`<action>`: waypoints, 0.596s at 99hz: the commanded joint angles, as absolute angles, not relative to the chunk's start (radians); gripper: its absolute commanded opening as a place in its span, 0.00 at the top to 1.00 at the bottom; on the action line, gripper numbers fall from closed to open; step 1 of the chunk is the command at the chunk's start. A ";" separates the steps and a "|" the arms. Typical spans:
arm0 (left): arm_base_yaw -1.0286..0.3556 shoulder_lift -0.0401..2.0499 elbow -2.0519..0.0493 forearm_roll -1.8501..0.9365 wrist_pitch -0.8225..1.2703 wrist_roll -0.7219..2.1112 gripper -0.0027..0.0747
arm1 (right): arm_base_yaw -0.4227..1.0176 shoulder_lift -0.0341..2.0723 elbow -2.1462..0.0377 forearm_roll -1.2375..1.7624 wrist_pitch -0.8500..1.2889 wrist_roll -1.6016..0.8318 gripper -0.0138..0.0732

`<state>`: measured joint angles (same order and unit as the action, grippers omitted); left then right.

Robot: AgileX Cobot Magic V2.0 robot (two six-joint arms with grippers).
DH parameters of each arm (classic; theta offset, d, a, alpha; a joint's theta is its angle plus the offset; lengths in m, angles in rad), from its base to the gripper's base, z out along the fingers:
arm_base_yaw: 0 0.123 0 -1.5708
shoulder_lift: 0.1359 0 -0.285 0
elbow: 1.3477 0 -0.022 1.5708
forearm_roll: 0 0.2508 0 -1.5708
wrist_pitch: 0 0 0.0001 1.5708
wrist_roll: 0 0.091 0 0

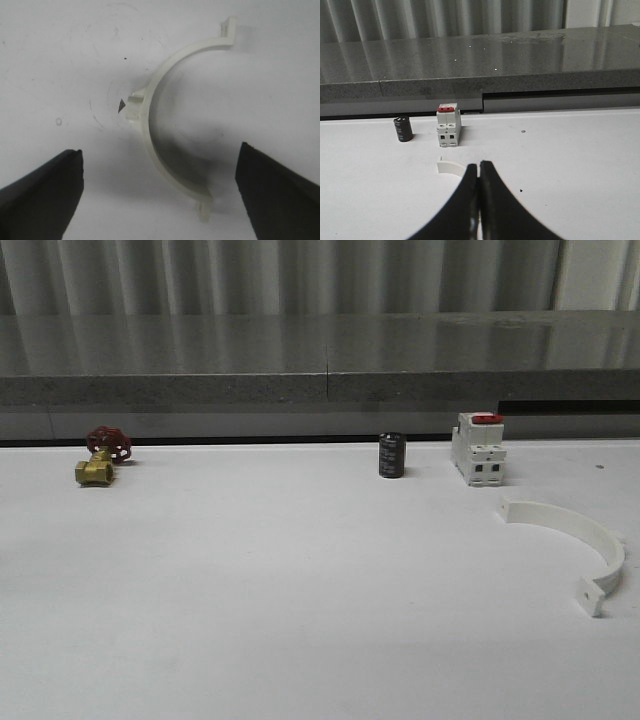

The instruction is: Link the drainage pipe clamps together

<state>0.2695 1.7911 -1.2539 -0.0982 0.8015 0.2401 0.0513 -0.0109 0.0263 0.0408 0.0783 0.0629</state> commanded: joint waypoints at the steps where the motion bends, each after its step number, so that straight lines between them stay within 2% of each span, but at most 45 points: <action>1: 0.273 1.806 -1.328 -0.113 0.769 0.245 0.18 | 0.053 -0.030 0.010 0.033 -0.011 0.058 0.92; 25: 0.273 1.913 -1.417 -0.111 0.784 0.247 0.18 | 0.053 -0.030 0.010 0.033 -0.011 0.058 0.92; 59: 0.273 1.982 -1.420 -0.108 0.783 0.247 0.18 | 0.053 -0.030 0.010 0.033 -0.011 0.058 0.92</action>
